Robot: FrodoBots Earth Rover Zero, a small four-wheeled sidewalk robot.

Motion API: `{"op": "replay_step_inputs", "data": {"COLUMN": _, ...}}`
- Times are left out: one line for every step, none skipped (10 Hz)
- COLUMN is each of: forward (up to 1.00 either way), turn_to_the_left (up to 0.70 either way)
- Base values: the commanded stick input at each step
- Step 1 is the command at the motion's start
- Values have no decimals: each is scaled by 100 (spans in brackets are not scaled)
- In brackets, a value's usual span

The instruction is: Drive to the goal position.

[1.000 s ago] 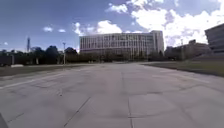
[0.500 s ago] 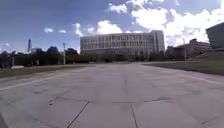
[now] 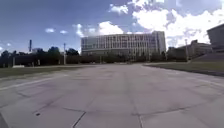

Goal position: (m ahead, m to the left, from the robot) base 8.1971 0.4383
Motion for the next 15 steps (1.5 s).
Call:
{"op": "replay_step_inputs", "data": {"forward": 70, "turn_to_the_left": 0}}
{"op": "replay_step_inputs", "data": {"forward": 70, "turn_to_the_left": 0}}
{"op": "replay_step_inputs", "data": {"forward": 70, "turn_to_the_left": 0}}
{"op": "replay_step_inputs", "data": {"forward": 70, "turn_to_the_left": 0}}
{"op": "replay_step_inputs", "data": {"forward": 70, "turn_to_the_left": 0}}
{"op": "replay_step_inputs", "data": {"forward": 70, "turn_to_the_left": 0}}
{"op": "replay_step_inputs", "data": {"forward": 70, "turn_to_the_left": 0}}
{"op": "replay_step_inputs", "data": {"forward": 70, "turn_to_the_left": 0}}
{"op": "replay_step_inputs", "data": {"forward": 70, "turn_to_the_left": 0}}
{"op": "replay_step_inputs", "data": {"forward": 70, "turn_to_the_left": 0}}
{"op": "replay_step_inputs", "data": {"forward": 70, "turn_to_the_left": 0}}
{"op": "replay_step_inputs", "data": {"forward": 70, "turn_to_the_left": 0}}
{"op": "replay_step_inputs", "data": {"forward": 70, "turn_to_the_left": -35}}
{"op": "replay_step_inputs", "data": {"forward": 70, "turn_to_the_left": -31}}
{"op": "replay_step_inputs", "data": {"forward": 70, "turn_to_the_left": -23}}
